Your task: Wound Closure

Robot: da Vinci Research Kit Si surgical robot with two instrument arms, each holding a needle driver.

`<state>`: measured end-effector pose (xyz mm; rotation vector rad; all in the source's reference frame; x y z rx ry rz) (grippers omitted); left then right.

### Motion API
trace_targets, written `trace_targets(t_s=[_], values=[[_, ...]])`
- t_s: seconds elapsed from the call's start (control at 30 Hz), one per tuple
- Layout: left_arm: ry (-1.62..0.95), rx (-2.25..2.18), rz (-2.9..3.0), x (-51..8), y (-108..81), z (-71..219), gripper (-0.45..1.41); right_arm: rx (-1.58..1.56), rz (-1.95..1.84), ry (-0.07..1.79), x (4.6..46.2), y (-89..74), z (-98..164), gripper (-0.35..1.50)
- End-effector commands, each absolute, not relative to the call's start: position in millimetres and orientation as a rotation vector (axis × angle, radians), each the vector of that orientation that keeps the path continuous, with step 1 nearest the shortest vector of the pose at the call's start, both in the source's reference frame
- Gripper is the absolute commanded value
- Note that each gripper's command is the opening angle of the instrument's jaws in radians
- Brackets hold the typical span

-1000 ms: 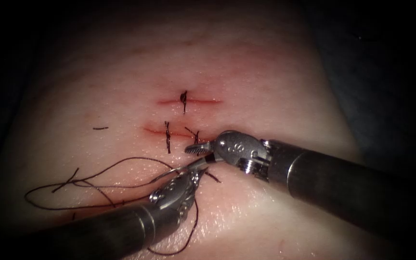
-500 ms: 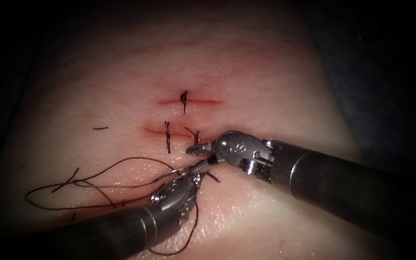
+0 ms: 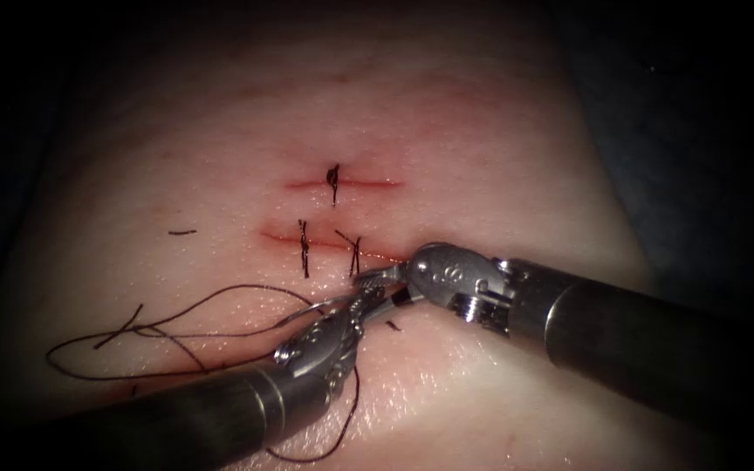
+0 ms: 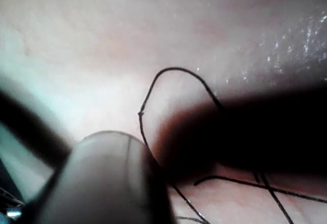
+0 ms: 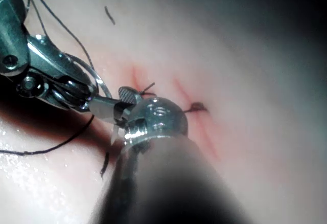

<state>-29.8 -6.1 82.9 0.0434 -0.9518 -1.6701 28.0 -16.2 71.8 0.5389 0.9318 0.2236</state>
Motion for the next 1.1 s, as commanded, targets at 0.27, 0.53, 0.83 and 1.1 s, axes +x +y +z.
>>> trace_targets(t_s=[0.27, 0.53, 0.83, 1.1], values=[[-0.954, 0.042, -1.669, -30.5, -6.0, 83.2, -0.45, 0.53, 0.226, 0.938, 29.1, -15.5, 72.3, 0.44], [-0.956, 0.033, -1.65, -30.8, -6.5, 82.8, -0.45, 0.527, 0.227, 0.934, 29.4, -15.3, 73.0, 0.21], [-0.958, 0.036, -1.648, -30.6, -6.1, 83.5, -0.45, 0.538, 0.237, 0.938, 29.3, -14.1, 71.8, 0.17], [-0.957, 0.031, -1.644, -30.7, -6.1, 83.5, -0.45, 0.556, 0.226, 0.912, 29.2, -13.8, 71.9, 0.22]])
